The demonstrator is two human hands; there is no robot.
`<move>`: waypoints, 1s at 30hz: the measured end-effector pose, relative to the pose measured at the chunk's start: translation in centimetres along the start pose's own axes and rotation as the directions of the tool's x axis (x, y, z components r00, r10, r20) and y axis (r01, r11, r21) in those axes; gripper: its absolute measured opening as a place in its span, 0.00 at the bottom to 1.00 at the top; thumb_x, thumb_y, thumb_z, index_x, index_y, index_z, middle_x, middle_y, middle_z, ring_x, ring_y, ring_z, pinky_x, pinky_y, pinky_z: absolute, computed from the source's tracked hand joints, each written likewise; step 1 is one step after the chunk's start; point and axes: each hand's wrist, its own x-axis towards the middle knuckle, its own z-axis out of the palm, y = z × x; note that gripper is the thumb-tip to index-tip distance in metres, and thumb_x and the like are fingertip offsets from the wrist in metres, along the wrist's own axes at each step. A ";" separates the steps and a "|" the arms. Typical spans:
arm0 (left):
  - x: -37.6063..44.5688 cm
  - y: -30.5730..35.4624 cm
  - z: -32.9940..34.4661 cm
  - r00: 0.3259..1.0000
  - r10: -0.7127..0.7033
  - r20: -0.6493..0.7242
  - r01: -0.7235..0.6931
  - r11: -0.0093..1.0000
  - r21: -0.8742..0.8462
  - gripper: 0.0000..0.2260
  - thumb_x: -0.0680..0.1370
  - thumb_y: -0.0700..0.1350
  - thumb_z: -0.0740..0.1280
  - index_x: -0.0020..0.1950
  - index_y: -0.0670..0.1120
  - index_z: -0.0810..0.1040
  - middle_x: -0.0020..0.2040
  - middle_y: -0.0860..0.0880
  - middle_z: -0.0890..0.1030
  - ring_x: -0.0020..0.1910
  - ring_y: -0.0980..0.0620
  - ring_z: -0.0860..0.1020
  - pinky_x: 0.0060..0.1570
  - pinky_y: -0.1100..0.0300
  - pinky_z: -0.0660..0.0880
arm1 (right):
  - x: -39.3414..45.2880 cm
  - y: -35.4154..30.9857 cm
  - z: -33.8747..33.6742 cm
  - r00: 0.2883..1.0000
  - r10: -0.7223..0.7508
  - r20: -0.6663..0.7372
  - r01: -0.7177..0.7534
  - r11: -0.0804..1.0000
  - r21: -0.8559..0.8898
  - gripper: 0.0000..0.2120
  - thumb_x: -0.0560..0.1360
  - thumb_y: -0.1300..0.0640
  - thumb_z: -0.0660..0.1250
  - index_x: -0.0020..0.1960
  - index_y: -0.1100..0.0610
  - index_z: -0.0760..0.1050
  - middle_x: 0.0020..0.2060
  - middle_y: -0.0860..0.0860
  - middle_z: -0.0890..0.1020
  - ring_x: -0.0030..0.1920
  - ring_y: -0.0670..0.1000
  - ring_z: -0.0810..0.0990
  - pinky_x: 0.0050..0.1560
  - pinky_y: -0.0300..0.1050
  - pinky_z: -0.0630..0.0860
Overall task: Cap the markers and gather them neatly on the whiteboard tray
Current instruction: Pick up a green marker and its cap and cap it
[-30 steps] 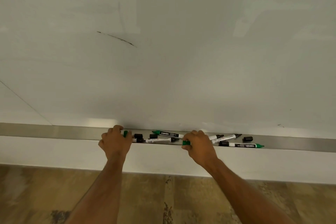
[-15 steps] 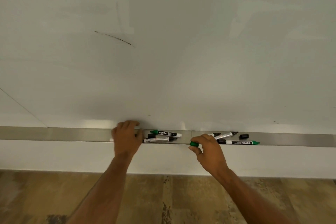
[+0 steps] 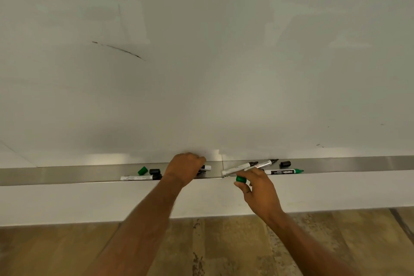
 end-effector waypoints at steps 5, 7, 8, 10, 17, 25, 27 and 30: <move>0.3 0.6 -0.4 0.998 0.035 0.055 -0.038 0.998 0.057 0.10 0.75 0.36 0.65 0.55 0.44 0.74 0.49 0.43 0.82 0.47 0.42 0.79 0.38 0.53 0.71 | -0.6 0.4 -0.2 0.999 0.043 0.018 -0.043 0.999 0.002 0.14 0.75 0.53 0.70 0.61 0.53 0.80 0.56 0.52 0.81 0.55 0.51 0.77 0.56 0.49 0.79; 0.3 1.0 -0.4 0.997 0.035 0.071 -0.041 0.996 0.077 0.11 0.75 0.37 0.64 0.57 0.44 0.73 0.50 0.42 0.82 0.47 0.42 0.80 0.39 0.52 0.73 | -0.7 0.4 -0.3 0.999 0.046 0.030 -0.046 0.999 -0.007 0.14 0.76 0.52 0.69 0.61 0.53 0.79 0.57 0.52 0.81 0.55 0.51 0.77 0.57 0.49 0.79; 0.3 1.1 -0.4 0.997 0.034 0.073 -0.040 0.996 0.082 0.11 0.76 0.37 0.64 0.57 0.44 0.73 0.50 0.42 0.82 0.47 0.42 0.80 0.40 0.52 0.73 | -0.8 0.4 -0.3 0.998 0.046 0.034 -0.046 0.999 -0.011 0.14 0.76 0.52 0.69 0.61 0.53 0.79 0.57 0.52 0.81 0.56 0.51 0.77 0.57 0.49 0.79; 0.2 1.3 -0.3 0.997 0.036 0.068 -0.042 0.996 0.083 0.11 0.76 0.37 0.64 0.58 0.44 0.73 0.50 0.42 0.82 0.47 0.41 0.80 0.41 0.52 0.74 | -1.0 0.4 -0.4 0.998 0.045 0.037 -0.045 0.999 -0.013 0.14 0.76 0.52 0.69 0.61 0.53 0.79 0.57 0.52 0.81 0.56 0.51 0.77 0.57 0.49 0.79; -0.1 1.7 -0.9 0.992 0.010 -0.128 -0.021 0.996 -0.083 0.17 0.77 0.43 0.64 0.66 0.49 0.71 0.56 0.48 0.79 0.51 0.46 0.78 0.43 0.52 0.78 | -1.7 -0.3 -0.9 0.998 0.063 -0.025 -0.061 0.994 0.096 0.11 0.74 0.54 0.72 0.56 0.53 0.81 0.51 0.48 0.82 0.49 0.49 0.79 0.50 0.45 0.80; -6.9 4.1 -4.0 0.697 -0.700 -0.156 -0.250 -0.033 -0.968 0.22 0.73 0.38 0.73 0.61 0.58 0.75 0.50 0.50 0.80 0.47 0.53 0.84 0.40 0.61 0.82 | -3.2 -3.6 -2.6 0.982 0.178 -0.064 -0.117 0.837 0.534 0.17 0.70 0.64 0.75 0.49 0.43 0.81 0.44 0.46 0.83 0.43 0.44 0.80 0.41 0.31 0.78; -8.7 4.6 -3.8 0.660 -0.751 0.021 -0.327 -0.313 -0.892 0.20 0.73 0.36 0.72 0.59 0.56 0.78 0.48 0.46 0.80 0.48 0.48 0.84 0.42 0.57 0.82 | -3.6 -4.8 -3.2 0.987 0.154 -0.055 -0.095 0.817 0.569 0.17 0.69 0.64 0.76 0.48 0.43 0.81 0.43 0.46 0.84 0.43 0.45 0.80 0.42 0.31 0.78; -10.6 5.7 -3.6 0.630 -0.757 0.172 -0.378 -0.492 -0.784 0.17 0.74 0.35 0.71 0.58 0.53 0.79 0.44 0.46 0.78 0.48 0.46 0.83 0.45 0.53 0.82 | -4.0 -6.3 -3.6 0.993 0.113 -0.044 -0.066 0.810 0.583 0.14 0.68 0.62 0.77 0.50 0.47 0.84 0.41 0.47 0.85 0.41 0.46 0.81 0.42 0.31 0.77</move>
